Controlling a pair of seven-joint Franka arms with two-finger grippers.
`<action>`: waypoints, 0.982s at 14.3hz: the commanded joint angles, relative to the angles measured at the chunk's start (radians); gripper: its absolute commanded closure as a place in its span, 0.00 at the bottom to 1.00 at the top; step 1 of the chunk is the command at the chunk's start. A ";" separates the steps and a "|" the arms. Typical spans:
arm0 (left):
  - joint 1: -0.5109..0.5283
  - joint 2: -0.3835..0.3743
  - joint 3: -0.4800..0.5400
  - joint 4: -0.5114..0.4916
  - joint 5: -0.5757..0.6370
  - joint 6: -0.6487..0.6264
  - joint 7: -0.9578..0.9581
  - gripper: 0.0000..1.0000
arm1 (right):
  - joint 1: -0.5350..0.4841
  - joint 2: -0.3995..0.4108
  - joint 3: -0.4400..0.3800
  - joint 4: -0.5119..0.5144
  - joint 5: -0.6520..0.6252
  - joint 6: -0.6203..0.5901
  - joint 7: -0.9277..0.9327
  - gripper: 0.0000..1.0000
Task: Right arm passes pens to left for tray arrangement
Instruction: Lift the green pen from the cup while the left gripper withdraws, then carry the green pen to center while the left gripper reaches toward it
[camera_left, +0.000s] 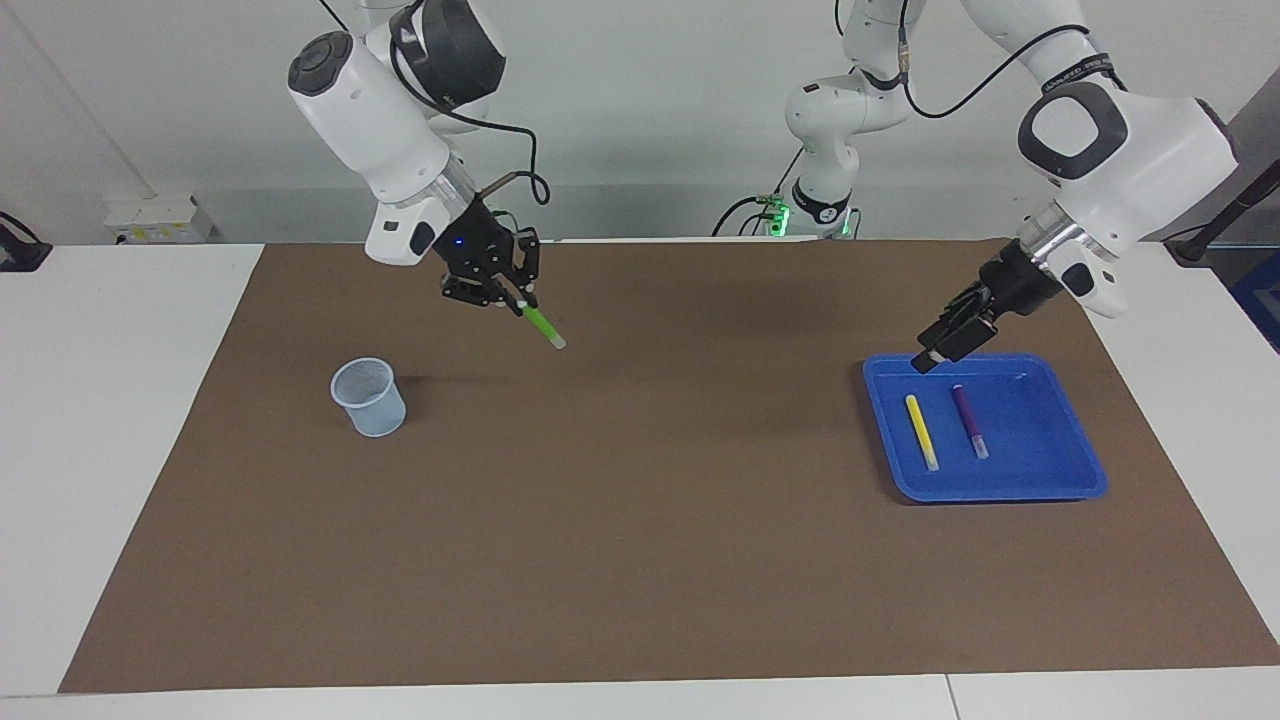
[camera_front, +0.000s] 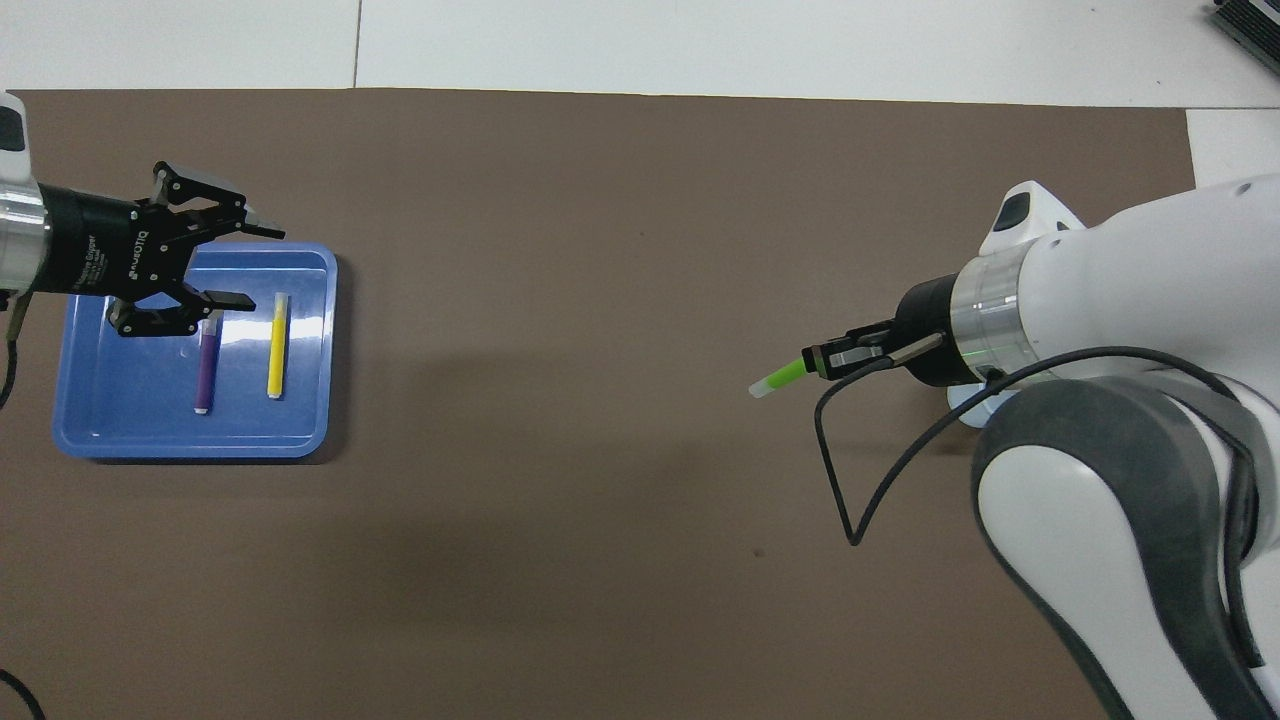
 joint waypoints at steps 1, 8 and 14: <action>-0.054 -0.034 0.010 -0.019 -0.029 0.031 -0.176 0.24 | 0.033 0.001 0.001 -0.013 0.097 0.079 0.153 1.00; -0.169 -0.101 0.010 -0.095 -0.089 0.181 -0.529 0.24 | 0.160 -0.028 0.001 -0.119 0.181 0.306 0.506 1.00; -0.304 -0.164 0.010 -0.253 -0.098 0.419 -0.755 0.24 | 0.221 -0.025 0.001 -0.154 0.294 0.516 0.719 1.00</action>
